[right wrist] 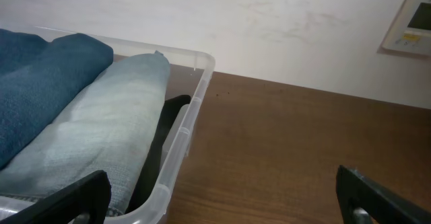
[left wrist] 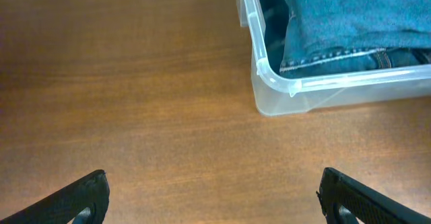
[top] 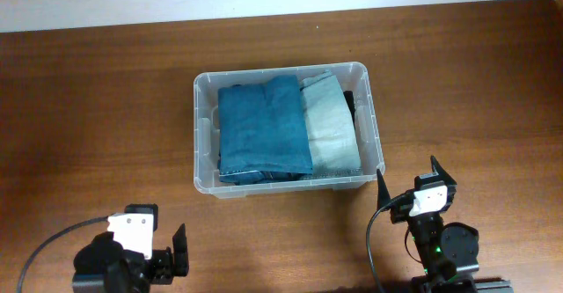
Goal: Pack container
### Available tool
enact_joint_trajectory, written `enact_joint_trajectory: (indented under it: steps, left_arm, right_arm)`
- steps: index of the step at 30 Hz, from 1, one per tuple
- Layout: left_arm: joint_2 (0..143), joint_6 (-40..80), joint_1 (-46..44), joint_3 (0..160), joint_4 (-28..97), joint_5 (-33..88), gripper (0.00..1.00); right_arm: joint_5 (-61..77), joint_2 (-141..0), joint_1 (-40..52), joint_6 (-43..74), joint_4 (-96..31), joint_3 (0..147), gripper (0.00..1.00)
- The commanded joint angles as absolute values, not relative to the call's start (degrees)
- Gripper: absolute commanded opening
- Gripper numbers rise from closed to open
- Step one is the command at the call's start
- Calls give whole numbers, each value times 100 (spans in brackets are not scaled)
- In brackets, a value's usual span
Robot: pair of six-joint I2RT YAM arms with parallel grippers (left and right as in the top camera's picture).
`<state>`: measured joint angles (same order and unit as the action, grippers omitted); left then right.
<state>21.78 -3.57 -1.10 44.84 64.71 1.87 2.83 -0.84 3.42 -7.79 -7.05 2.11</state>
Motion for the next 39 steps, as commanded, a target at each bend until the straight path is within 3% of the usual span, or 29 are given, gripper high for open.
enact_joint_trajectory:
  steps: [1,10,17,39]
  left_arm:
    - [1826,-327,-99,3979,6139,163,99]
    - [185,-322,-99,1518,2906,281,99]
    - [27,-329,-99,84,268,148,99]
    - [34,-344,-110,78,515,-3,99]
  right_arm:
    - [294,-40,346,-816,-696,161,98]
    - [294,-40,346,-814,-696,161,98]
    - [294,-40,346,-816,-696,161,98]
    - [294,-40,346,-816,-698,161,98]
